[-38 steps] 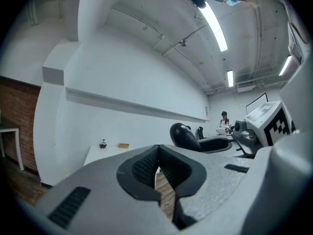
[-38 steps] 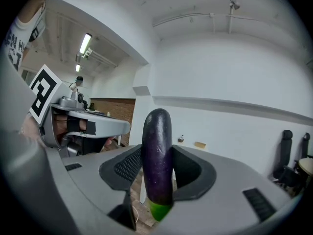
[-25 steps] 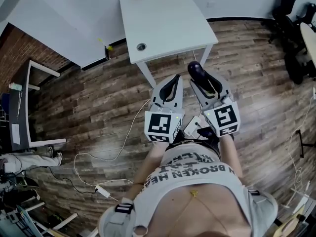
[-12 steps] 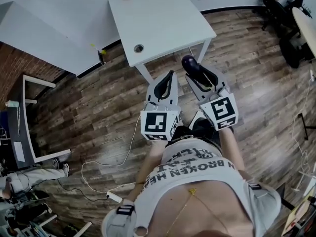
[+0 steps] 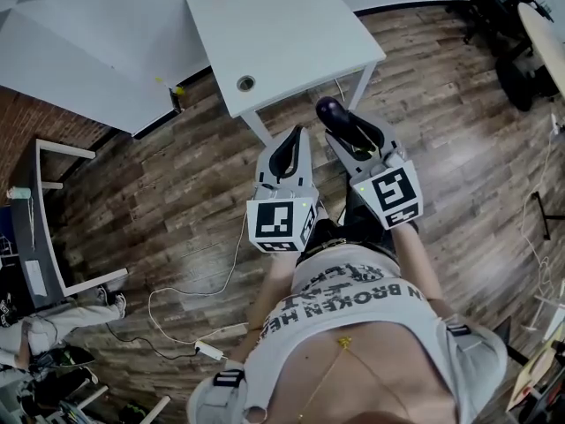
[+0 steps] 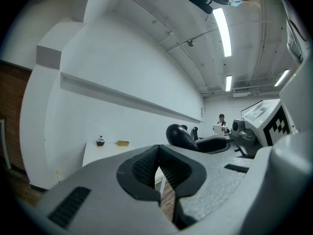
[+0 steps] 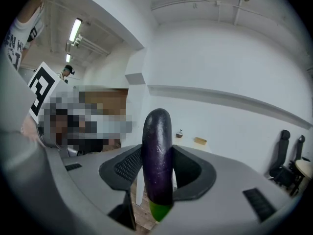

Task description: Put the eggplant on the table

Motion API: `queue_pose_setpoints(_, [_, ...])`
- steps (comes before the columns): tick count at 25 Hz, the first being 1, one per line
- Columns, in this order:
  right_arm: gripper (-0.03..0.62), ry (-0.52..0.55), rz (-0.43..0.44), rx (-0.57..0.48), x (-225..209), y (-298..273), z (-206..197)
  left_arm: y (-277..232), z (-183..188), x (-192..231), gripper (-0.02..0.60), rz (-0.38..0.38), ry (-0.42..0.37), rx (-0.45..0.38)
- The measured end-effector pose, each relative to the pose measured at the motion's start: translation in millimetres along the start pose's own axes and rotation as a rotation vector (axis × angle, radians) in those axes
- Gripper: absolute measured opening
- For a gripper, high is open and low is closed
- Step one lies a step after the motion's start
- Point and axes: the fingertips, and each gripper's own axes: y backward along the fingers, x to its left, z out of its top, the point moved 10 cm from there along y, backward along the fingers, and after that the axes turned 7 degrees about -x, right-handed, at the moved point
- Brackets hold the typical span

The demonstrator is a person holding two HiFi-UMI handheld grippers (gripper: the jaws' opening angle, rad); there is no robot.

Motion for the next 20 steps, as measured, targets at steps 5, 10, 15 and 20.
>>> queue_pose_setpoints(5, [0.189, 0.003, 0.039, -0.006, -20, -12, -1, -15, -1, -1, 0.003, 0.043, 0.004, -0.005])
queue_pose_setpoints(10, [0.189, 0.001, 0.075, -0.005, -45, -48, -4, -37, 1, 14, 0.003, 0.09, -0.009, -0.004])
queue_pose_setpoints(15, [0.189, 0.007, 0.112, -0.008, -81, -84, -9, -80, -2, 32, 0.003, 0.14, -0.015, -0.007])
queue_pose_setpoints(20, [0.189, 0.011, 0.137, -0.031, -138, -122, -3, -144, 10, 39, 0.003, 0.159, -0.032, -0.018])
